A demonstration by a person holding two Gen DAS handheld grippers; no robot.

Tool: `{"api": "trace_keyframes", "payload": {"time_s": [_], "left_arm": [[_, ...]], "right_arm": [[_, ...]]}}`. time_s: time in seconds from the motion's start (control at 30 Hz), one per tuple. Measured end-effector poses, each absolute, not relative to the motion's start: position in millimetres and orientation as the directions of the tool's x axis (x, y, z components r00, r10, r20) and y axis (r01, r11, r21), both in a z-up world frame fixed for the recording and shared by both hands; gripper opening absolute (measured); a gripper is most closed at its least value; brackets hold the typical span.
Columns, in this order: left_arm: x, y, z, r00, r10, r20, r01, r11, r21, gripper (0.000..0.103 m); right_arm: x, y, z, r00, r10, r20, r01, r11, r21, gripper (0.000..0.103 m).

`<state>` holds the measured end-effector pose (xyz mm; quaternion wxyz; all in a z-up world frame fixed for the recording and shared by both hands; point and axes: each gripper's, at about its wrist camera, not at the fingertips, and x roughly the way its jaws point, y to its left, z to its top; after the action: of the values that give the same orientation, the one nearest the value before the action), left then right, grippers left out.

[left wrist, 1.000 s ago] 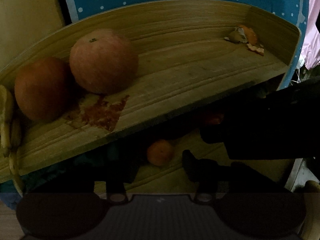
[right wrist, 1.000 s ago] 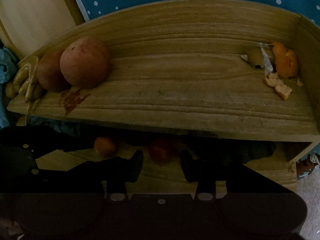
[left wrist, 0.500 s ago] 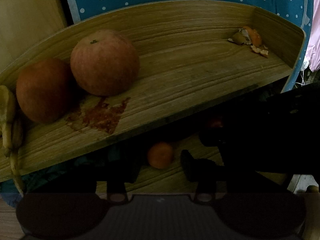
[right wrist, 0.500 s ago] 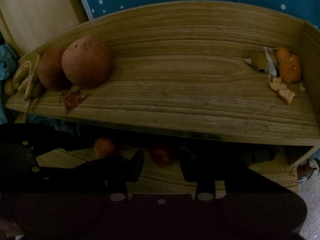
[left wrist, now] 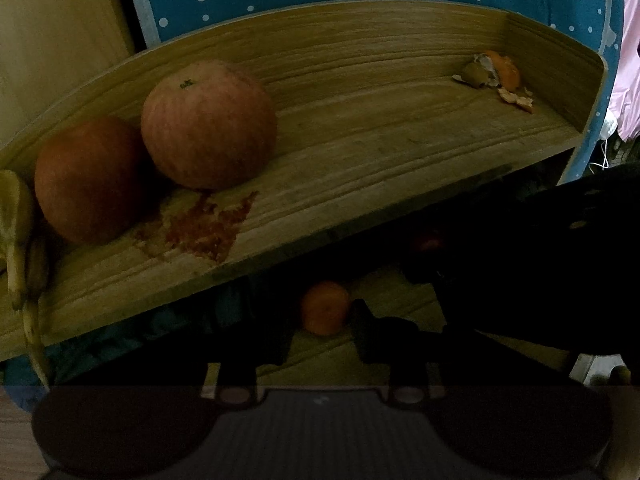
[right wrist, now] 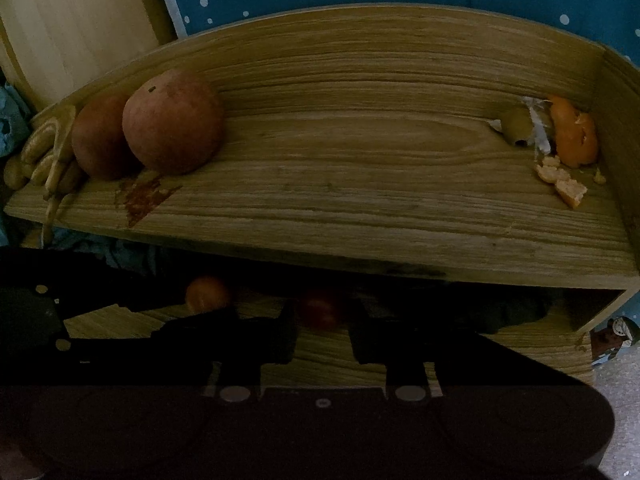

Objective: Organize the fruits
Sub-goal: 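Grasp a cherry tomato with the right tool while the left tool grasps a small orange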

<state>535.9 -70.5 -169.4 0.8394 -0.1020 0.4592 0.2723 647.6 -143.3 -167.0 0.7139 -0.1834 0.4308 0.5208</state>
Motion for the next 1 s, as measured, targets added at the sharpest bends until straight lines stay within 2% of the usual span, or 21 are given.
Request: {"api": "trace_keyframes", "payload": {"time_s": [0.6,1.0], "left_arm": [[510,-78,-160,0.429,0.297,-0.853,-0.532,0.846,0.027,0.032],[480,-95,-135,0.49,0.247,-0.836,-0.447,0.894,0.002,0.032]], "right_arm": [[629,-165,-160,0.109,0.593,-0.798,-0.88,0.431,0.2,0.025],[605,-210,-126,0.204,0.604,-0.77,-0.82,0.536,0.202,0.026]]}}
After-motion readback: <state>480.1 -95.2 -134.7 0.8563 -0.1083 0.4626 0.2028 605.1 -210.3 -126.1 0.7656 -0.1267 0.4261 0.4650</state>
